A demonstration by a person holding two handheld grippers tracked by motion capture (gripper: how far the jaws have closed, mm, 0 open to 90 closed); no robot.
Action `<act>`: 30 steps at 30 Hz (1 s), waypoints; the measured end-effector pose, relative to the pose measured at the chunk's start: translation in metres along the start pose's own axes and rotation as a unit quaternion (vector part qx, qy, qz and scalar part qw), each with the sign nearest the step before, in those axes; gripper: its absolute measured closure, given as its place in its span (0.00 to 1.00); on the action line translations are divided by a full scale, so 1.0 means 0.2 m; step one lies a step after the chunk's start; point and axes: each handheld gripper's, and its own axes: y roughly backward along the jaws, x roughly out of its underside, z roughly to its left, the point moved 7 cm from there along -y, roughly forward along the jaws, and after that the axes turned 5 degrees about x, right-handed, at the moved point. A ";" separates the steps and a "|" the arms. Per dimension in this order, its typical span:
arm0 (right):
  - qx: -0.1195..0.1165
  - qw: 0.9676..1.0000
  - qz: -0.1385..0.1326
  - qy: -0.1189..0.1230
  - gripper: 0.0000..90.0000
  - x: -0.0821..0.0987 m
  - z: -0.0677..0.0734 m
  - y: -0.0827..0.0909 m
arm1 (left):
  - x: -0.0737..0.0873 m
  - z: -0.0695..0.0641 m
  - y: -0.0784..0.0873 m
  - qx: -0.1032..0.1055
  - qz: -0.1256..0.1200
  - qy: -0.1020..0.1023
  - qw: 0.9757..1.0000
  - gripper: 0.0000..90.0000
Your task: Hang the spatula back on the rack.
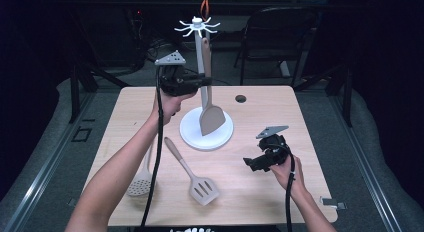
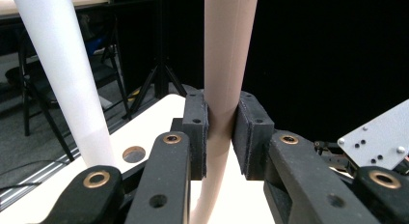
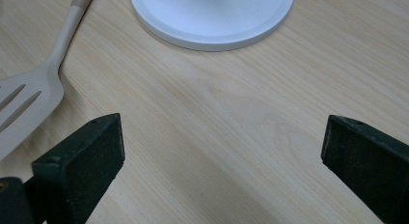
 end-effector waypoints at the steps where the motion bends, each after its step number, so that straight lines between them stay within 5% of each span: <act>1: 0.000 1.000 0.001 0.001 0.01 0.00 0.00 0.00 | -0.01 0.00 0.00 0.000 0.000 0.000 1.000 0.86; 30: -0.001 1.000 0.002 0.003 0.02 0.00 0.00 -0.01 | 0.00 0.07 0.02 0.011 -0.018 0.033 0.999 0.85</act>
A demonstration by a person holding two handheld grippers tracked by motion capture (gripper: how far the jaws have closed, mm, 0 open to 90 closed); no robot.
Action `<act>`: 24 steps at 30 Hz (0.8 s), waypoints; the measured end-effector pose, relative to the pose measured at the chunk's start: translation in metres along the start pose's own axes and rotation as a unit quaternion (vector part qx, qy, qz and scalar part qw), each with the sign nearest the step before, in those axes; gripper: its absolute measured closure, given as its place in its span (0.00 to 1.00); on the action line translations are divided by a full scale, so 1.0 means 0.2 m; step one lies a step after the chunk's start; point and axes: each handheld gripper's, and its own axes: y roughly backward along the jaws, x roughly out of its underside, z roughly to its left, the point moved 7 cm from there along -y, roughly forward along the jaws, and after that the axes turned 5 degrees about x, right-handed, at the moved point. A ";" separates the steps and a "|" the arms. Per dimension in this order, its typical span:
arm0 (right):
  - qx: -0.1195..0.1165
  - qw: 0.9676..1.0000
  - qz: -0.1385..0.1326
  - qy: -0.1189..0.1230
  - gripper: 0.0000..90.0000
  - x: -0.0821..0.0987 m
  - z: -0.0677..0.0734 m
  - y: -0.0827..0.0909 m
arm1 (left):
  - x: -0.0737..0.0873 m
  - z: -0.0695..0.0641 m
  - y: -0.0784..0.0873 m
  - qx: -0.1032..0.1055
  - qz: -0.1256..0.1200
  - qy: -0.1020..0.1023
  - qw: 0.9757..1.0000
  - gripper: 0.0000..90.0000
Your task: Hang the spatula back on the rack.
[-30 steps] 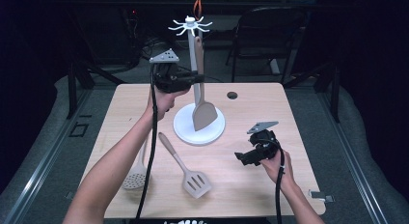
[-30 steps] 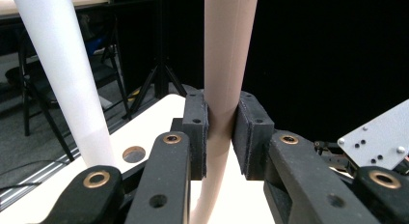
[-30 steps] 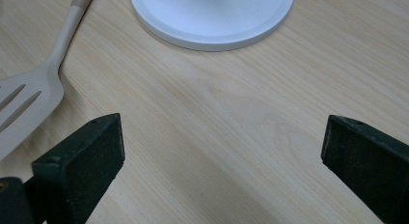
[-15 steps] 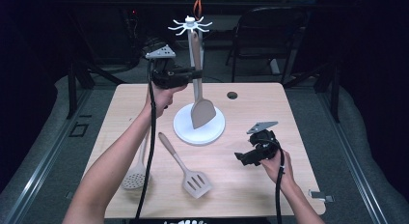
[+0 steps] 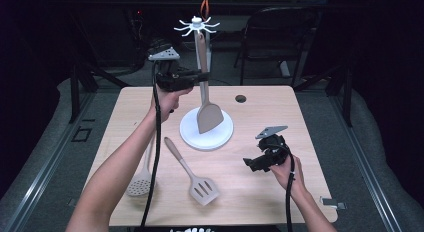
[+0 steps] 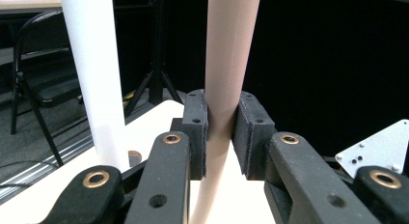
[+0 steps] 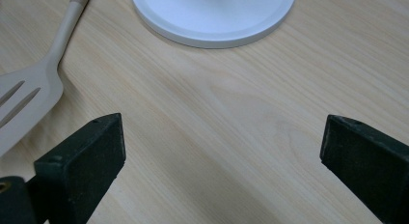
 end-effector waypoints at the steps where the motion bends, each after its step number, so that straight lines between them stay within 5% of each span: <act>1: 0.001 1.000 0.001 0.001 0.02 0.00 0.00 0.00 | 0.00 0.00 0.00 0.002 -0.002 0.001 1.000 0.85; 13: 0.004 1.000 0.004 0.000 0.02 0.00 0.00 0.00 | 0.01 0.00 0.00 0.030 -0.013 0.019 0.999 0.85; 24: -0.001 1.000 0.010 0.001 0.02 0.01 0.00 -0.01 | 0.02 0.03 0.01 0.017 -0.019 0.020 0.999 0.84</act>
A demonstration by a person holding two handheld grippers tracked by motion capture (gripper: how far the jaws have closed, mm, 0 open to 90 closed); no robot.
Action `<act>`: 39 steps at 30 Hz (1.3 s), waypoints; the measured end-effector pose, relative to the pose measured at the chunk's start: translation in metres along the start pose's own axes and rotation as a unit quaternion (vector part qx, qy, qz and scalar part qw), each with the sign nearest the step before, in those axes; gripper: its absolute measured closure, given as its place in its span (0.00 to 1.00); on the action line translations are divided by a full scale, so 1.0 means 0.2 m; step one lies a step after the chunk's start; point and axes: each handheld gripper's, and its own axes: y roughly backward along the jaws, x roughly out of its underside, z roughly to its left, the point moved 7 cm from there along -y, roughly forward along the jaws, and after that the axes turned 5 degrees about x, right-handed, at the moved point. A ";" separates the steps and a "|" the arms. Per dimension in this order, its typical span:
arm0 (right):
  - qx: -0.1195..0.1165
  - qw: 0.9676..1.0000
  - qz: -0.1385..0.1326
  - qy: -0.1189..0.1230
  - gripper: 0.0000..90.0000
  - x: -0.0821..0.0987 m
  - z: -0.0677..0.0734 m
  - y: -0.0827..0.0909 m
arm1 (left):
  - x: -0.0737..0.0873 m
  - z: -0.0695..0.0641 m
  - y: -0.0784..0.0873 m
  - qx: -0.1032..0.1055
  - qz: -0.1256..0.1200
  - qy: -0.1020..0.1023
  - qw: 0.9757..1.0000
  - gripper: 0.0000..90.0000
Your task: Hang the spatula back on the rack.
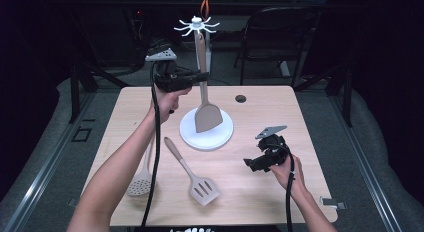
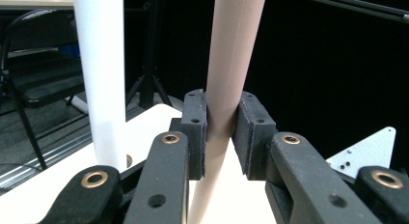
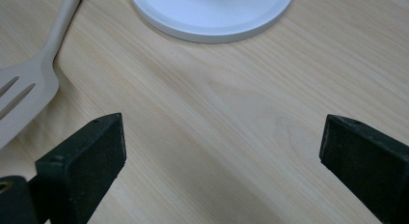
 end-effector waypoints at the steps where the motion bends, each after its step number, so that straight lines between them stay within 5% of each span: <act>1: 0.003 1.000 0.003 0.003 0.02 0.00 0.00 0.00 | 0.00 0.00 0.00 -0.002 -0.002 0.001 1.000 0.84; 22: 0.007 1.000 0.008 0.001 0.03 0.01 -0.01 -0.01 | -0.01 0.07 -0.02 -0.069 -0.006 0.030 0.997 0.80; 30: 0.006 1.000 0.008 0.000 0.03 0.01 -0.01 -0.01 | 0.01 0.06 -0.01 -0.058 -0.009 0.030 0.998 0.79; 39: 0.005 1.000 0.010 -0.001 0.04 0.01 0.00 -0.01 | 0.05 0.05 0.05 -0.061 0.018 0.027 0.998 0.51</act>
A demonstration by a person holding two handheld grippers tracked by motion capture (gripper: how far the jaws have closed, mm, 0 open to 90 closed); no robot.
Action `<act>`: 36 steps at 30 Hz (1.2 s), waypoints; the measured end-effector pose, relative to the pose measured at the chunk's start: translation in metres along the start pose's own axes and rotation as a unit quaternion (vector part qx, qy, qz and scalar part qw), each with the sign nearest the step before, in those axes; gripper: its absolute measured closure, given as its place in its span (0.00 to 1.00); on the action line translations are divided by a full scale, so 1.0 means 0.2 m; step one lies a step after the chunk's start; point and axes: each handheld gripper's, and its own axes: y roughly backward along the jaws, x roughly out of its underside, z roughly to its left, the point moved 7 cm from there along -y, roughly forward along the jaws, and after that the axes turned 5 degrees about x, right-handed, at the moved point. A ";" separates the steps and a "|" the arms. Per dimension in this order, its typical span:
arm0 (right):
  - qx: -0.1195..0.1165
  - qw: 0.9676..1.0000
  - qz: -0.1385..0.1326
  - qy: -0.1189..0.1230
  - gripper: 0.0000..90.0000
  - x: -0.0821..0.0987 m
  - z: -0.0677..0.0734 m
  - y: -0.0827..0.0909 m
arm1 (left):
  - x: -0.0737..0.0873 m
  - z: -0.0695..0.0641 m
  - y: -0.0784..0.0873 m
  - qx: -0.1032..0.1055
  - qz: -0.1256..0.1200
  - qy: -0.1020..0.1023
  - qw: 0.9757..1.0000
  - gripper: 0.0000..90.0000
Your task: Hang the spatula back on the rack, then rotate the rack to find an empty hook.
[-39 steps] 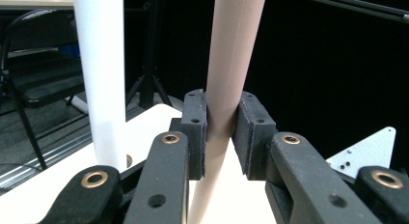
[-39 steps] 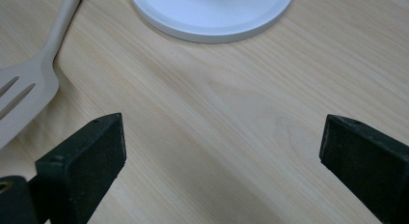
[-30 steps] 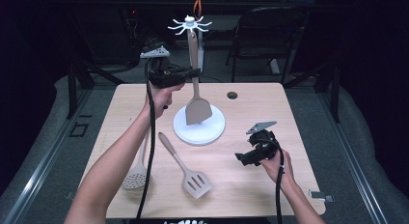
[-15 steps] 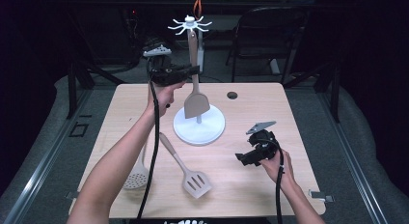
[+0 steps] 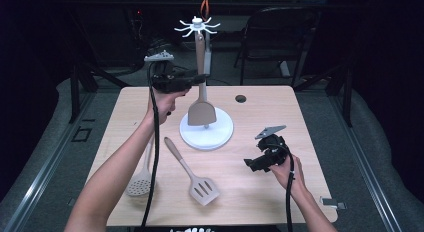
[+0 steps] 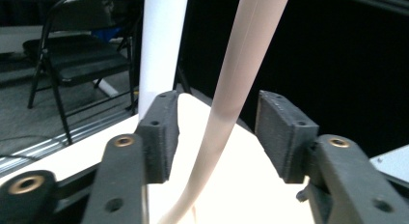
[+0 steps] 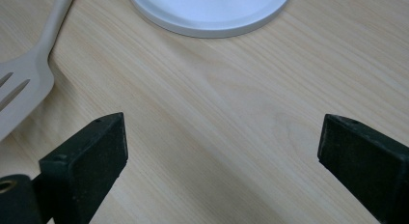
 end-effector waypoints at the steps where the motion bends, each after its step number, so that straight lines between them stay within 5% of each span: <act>1: 0.000 1.000 0.000 0.000 0.04 0.00 0.00 0.00 | 0.00 0.00 0.01 -0.004 0.004 -0.004 1.000 0.48; 6: 0.004 1.000 0.005 0.002 0.04 0.01 -0.01 -0.01 | 0.01 0.00 0.06 -0.037 0.016 -0.035 0.999 0.35; 15: 0.007 1.000 0.005 -0.001 0.05 0.02 -0.02 0.00 | -0.03 -0.01 0.13 -0.076 0.018 -0.060 0.995 0.25; 20: 0.007 1.000 0.005 -0.002 0.05 0.02 -0.02 0.00 | -0.06 -0.02 0.17 -0.089 0.019 -0.072 0.993 0.37; 25: 0.006 1.000 0.013 0.003 0.07 0.02 -0.02 -0.02 | -0.11 -0.02 0.21 -0.118 0.021 -0.080 0.990 0.63; 36: 0.008 1.000 0.019 0.006 0.08 0.03 -0.03 -0.02 | -0.23 -0.05 0.27 -0.136 -0.001 -0.100 0.986 0.98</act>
